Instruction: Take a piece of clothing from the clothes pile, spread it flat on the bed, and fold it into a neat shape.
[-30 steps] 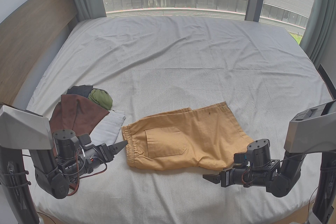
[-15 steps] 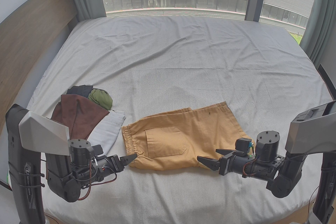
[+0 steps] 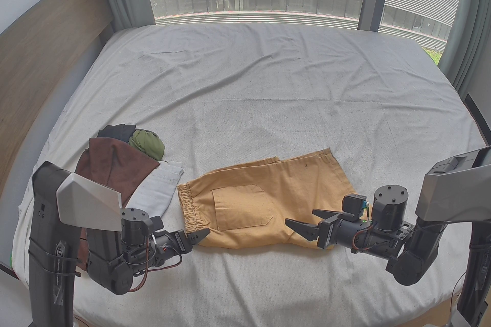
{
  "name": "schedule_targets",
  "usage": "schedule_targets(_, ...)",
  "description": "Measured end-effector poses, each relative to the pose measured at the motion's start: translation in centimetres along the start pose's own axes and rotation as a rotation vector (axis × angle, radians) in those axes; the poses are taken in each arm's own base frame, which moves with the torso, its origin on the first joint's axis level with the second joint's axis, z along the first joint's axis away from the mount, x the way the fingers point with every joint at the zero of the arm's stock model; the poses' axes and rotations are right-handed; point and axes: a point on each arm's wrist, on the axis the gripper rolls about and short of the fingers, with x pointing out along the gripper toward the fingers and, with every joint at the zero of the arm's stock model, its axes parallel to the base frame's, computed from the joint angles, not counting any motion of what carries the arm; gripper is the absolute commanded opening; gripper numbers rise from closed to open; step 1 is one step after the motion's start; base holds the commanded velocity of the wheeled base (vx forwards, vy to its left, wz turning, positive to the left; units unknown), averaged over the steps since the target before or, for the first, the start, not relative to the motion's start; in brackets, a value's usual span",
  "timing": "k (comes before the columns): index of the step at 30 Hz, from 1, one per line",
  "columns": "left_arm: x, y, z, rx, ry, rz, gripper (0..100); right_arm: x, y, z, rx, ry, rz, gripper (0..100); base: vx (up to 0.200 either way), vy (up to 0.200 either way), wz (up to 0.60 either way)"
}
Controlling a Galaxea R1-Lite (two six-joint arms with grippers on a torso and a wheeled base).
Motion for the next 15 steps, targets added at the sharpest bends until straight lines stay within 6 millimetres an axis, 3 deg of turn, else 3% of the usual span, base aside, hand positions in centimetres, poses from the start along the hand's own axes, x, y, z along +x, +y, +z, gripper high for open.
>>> schedule_targets(15,2.3,-0.9,0.0,-0.009,-0.012,-0.034,100,0.0,0.0,0.2,-0.004,-0.02,0.004,100,0.0,0.0,0.0)
